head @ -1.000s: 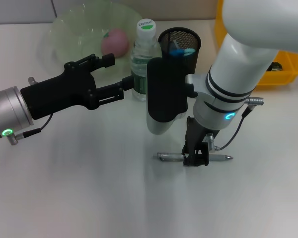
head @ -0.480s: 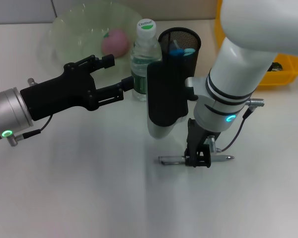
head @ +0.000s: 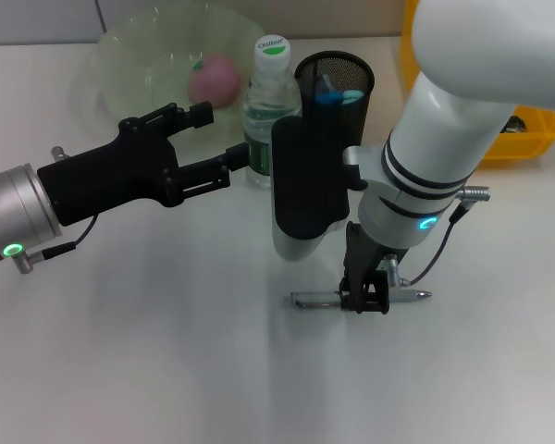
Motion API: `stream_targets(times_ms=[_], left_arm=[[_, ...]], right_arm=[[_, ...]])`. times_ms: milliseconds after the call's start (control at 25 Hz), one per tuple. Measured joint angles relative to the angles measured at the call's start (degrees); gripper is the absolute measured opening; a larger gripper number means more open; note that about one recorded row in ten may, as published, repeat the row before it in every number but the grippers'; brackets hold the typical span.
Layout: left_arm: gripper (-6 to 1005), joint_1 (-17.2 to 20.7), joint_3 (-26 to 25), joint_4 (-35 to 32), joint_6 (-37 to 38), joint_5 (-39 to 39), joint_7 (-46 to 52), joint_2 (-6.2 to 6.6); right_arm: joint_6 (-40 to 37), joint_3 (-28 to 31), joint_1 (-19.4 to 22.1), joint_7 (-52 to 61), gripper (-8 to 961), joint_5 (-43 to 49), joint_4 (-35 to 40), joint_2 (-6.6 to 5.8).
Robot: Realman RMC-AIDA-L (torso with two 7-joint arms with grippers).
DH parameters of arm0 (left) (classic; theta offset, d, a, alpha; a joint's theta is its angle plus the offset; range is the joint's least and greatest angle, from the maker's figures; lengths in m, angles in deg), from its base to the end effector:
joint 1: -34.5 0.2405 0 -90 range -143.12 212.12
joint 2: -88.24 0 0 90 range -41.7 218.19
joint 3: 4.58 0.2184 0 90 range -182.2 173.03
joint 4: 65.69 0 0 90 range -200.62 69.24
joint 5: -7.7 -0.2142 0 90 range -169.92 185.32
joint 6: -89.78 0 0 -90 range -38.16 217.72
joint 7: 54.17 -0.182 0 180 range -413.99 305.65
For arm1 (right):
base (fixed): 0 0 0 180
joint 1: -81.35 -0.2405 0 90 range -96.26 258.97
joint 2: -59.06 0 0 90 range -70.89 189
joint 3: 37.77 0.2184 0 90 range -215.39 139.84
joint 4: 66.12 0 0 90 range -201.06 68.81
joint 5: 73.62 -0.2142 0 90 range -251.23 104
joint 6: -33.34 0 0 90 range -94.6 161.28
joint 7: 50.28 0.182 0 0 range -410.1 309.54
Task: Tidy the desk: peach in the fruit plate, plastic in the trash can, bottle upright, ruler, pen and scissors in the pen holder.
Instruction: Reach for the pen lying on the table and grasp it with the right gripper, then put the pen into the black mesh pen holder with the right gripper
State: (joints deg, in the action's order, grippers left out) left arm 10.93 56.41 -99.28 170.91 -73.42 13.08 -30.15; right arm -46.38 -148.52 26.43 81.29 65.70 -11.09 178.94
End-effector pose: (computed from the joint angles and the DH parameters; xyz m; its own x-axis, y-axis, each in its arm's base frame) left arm -0.2025 0.3323 -0.0216 0.6961 0.1820 0.6945 0.4552 -0.8599 -0.2309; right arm 0.1296 0.3148 -0.1270 0.7890 0.0166 0.6142 0.0258 -0.9996 -0.0062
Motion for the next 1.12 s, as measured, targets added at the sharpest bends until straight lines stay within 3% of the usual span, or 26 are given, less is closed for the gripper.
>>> stream_targets(times_ms=[200, 520, 1120], left_arm=[[814, 0.0, 0.0, 0.0, 0.0, 0.0, 0.0, 0.02], [815, 0.1, -0.4, -0.1, 0.1, 0.0, 0.0, 0.07], [814, 0.9, -5.4, -0.4, 2.7, 0.0, 0.3, 0.39]], right_arm=[[0.0, 0.3, 0.4, 0.0, 134, 0.5, 0.9, 0.0], [-1.7, 1.5, 4.3, 0.0, 134, 0.7, 7.4, -0.42], [-3.8, 6.9, 18.3, 0.0, 138, 3.4, 23.6, -0.54]])
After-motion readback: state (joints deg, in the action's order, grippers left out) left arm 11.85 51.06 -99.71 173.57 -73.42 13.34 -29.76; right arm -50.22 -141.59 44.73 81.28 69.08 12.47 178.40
